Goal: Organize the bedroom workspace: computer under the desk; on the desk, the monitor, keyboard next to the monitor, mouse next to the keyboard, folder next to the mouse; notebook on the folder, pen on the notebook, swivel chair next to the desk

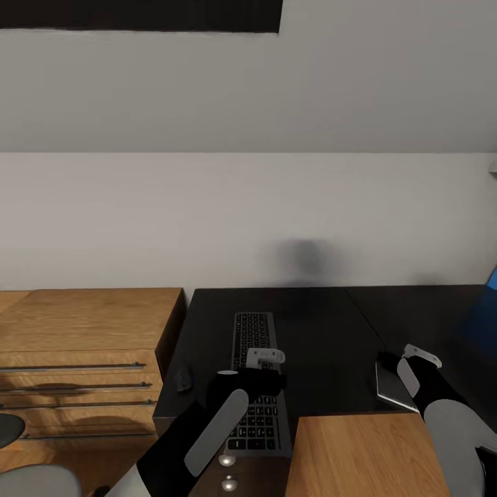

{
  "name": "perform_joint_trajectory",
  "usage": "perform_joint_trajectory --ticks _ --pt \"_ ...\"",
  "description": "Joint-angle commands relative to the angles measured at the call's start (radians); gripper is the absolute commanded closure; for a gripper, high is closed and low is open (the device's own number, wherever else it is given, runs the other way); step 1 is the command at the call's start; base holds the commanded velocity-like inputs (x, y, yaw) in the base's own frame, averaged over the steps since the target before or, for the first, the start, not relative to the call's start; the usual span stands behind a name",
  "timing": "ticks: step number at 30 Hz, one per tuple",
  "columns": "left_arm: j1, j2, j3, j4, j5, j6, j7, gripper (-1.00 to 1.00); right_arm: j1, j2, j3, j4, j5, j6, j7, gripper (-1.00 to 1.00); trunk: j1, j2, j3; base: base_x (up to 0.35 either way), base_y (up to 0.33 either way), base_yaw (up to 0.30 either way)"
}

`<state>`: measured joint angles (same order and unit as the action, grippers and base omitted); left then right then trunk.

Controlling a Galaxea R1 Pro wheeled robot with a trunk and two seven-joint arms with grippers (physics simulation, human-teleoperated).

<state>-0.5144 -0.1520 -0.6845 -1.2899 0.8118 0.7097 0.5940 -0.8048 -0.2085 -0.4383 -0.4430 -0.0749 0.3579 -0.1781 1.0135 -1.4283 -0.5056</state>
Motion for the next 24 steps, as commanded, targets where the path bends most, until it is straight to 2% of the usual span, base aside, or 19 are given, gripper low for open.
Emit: perform_joint_trajectory --ticks 1,24 --pt "-0.001 0.0 -0.001 -0.001 0.01 0.0 0.01 -1.0 -0.001 0.0 0.0 -0.002 -0.008 0.004 -0.004 -1.0 0.0 -0.001 -0.001 -0.008 0.0 0.0" --pt "-0.001 0.0 -0.001 0.0 0.01 0.002 0.012 -1.0 -0.001 0.001 0.001 -0.005 -0.008 -0.004 -0.001 -1.0 0.0 -0.001 -0.001 -0.031 0.043 0.0"
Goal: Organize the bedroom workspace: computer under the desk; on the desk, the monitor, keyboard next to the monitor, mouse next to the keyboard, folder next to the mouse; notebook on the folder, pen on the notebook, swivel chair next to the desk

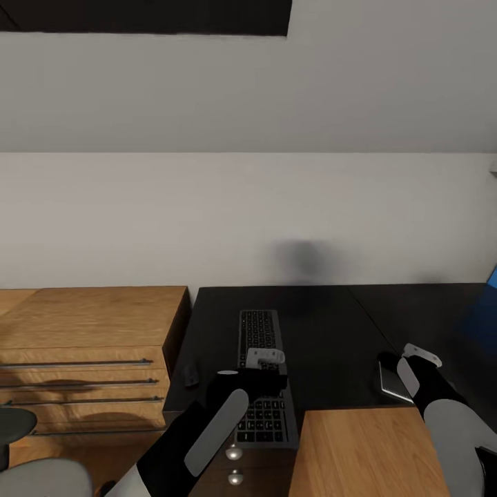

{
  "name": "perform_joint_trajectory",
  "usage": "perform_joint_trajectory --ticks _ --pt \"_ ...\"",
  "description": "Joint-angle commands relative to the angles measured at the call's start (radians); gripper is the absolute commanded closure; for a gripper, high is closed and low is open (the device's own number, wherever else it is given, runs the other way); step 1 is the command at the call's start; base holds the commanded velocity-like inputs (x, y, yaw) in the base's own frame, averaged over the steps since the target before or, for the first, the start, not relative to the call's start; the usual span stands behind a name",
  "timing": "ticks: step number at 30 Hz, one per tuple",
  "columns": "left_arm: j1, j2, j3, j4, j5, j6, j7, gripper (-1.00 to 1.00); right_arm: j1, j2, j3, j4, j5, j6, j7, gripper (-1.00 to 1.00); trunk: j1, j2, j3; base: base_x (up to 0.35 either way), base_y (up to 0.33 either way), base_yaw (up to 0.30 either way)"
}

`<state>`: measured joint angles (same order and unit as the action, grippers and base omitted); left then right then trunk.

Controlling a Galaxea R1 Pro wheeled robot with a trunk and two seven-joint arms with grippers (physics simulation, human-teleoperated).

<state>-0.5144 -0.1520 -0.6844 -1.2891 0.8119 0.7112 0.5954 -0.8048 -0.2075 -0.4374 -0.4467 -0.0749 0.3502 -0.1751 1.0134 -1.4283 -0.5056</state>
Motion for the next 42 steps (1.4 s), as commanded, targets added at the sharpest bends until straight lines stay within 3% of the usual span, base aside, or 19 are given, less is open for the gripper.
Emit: perform_joint_trajectory --ticks 1,12,33,42 --pt "-0.001 0.0 -0.001 -0.001 0.01 0.0 0.01 -1.0 -0.001 0.0 0.0 -0.002 -0.008 0.004 -0.004 -1.0 0.0 -0.001 -0.001 0.06 0.004 0.0" --pt "-0.001 0.0 -0.001 0.004 0.013 0.0 0.012 -1.0 -0.001 0.0 0.0 -0.01 -0.008 -0.01 -0.003 -1.0 0.0 -0.001 -0.001 0.218 0.001 0.0" --pt "-0.001 -0.001 -0.001 -0.001 0.01 0.001 0.014 -1.0 -0.001 0.001 0.003 -0.01 -0.009 -0.013 0.005 -1.0 0.0 -0.001 -0.001 0.013 0.0 0.0" --pt "-0.001 -0.004 -0.001 -0.002 0.01 0.001 0.018 -1.0 -0.001 0.001 0.002 -0.01 -0.008 -0.013 0.005 -1.0 0.035 -0.064 -0.029 0.0 0.0 0.0"
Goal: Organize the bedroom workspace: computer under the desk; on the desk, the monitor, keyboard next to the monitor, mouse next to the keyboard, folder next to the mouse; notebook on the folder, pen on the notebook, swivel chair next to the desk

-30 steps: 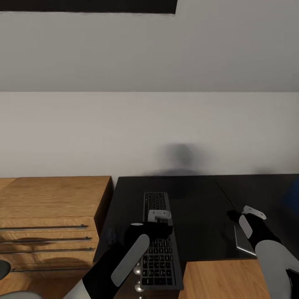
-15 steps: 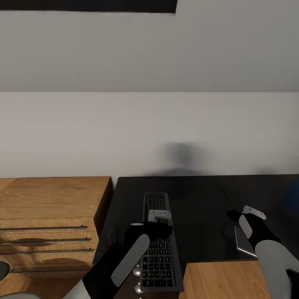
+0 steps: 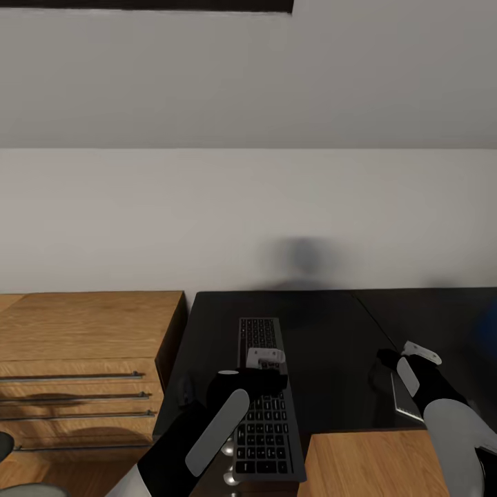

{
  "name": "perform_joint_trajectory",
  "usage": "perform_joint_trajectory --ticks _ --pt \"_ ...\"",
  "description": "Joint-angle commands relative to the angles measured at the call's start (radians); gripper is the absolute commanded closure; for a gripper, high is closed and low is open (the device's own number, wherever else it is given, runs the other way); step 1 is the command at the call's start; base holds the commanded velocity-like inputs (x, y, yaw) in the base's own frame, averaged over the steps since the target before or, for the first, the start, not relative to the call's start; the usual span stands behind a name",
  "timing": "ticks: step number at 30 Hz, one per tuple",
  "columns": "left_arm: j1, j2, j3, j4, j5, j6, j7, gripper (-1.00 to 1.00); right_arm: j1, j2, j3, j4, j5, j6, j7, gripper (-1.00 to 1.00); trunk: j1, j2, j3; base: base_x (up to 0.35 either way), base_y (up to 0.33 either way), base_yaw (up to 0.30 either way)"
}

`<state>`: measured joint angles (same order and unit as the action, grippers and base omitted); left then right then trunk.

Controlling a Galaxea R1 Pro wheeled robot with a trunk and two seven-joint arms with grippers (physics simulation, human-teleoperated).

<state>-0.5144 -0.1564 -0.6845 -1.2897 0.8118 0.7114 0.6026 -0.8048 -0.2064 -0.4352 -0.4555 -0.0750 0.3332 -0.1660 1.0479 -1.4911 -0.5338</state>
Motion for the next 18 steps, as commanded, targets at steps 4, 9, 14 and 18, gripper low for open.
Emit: perform_joint_trajectory --ticks 4,9,14,18 --pt "-0.001 0.0 -0.001 -0.001 0.01 0.0 0.01 -1.0 -0.001 0.0 0.0 -0.002 -0.007 0.004 -0.005 -1.0 0.0 -0.001 -0.001 0.0 0.0 0.0" --pt "-0.001 0.0 -0.001 -0.001 0.01 0.0 0.01 -1.0 -0.001 -0.001 0.0 -0.002 -0.006 0.004 -0.006 -1.0 0.015 -0.029 -0.014 0.0 0.0 0.0" --pt "-0.001 0.0 -0.001 -0.001 0.01 0.0 0.009 -1.0 -0.001 -0.001 0.0 -0.002 -0.006 0.004 -0.008 -1.0 0.031 -0.057 -0.026 0.0 0.0 0.0" --pt "-0.001 0.002 -0.001 -0.001 0.01 0.0 0.006 -1.0 -0.001 -0.001 0.0 -0.002 -0.006 0.004 -0.009 -1.0 0.031 -0.057 -0.026 0.0 0.0 0.0"
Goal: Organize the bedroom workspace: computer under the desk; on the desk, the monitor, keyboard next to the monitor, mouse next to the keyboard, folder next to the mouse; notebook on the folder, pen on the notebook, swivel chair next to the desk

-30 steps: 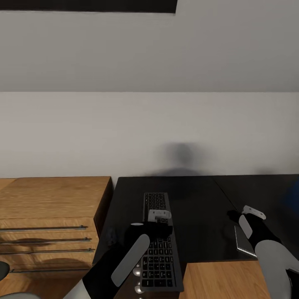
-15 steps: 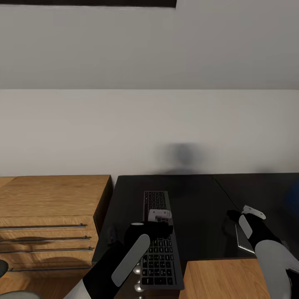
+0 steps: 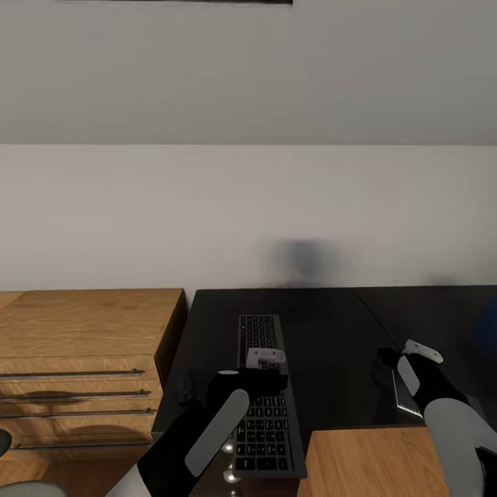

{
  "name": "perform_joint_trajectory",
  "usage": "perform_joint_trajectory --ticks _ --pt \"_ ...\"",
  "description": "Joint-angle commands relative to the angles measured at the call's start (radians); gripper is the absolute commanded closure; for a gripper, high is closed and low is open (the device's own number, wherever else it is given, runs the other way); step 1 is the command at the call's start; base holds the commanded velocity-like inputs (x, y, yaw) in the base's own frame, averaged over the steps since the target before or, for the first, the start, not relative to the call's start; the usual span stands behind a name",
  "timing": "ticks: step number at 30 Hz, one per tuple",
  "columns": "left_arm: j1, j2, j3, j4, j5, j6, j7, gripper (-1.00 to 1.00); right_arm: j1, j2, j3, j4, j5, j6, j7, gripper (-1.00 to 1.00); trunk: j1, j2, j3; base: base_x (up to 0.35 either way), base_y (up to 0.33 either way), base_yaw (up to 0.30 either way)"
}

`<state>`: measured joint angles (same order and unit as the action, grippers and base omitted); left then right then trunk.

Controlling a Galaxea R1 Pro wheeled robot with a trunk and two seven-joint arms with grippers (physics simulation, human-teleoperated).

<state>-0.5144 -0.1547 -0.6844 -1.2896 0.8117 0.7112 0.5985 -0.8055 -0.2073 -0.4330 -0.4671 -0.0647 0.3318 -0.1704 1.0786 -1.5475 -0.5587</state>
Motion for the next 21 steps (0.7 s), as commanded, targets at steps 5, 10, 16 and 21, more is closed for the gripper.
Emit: perform_joint_trajectory --ticks 5,10,16,21 --pt "-0.001 0.002 -0.001 0.002 0.012 -0.001 0.007 -1.0 0.0 0.0 -0.003 0.01 -0.016 0.006 -0.006 -1.0 0.0 0.0 -0.001 0.0 0.0 0.0" --pt "-0.001 0.003 -0.001 0.004 0.012 -0.001 0.006 -1.0 0.0 0.0 -0.003 0.01 -0.016 0.006 -0.006 -1.0 0.0 0.0 -0.001 -0.084 0.0 0.0" --pt "-0.001 0.003 -0.002 0.004 0.012 -0.001 0.006 -1.0 0.0 0.0 -0.003 0.01 -0.016 0.006 -0.006 -1.0 0.0 0.0 -0.001 -0.174 0.0 0.0" --pt "-0.001 0.003 -0.002 0.004 0.012 -0.001 0.006 -1.0 0.0 0.0 -0.002 0.01 -0.016 0.006 -0.005 -1.0 0.0 0.0 -0.001 -0.049 0.0 0.0"
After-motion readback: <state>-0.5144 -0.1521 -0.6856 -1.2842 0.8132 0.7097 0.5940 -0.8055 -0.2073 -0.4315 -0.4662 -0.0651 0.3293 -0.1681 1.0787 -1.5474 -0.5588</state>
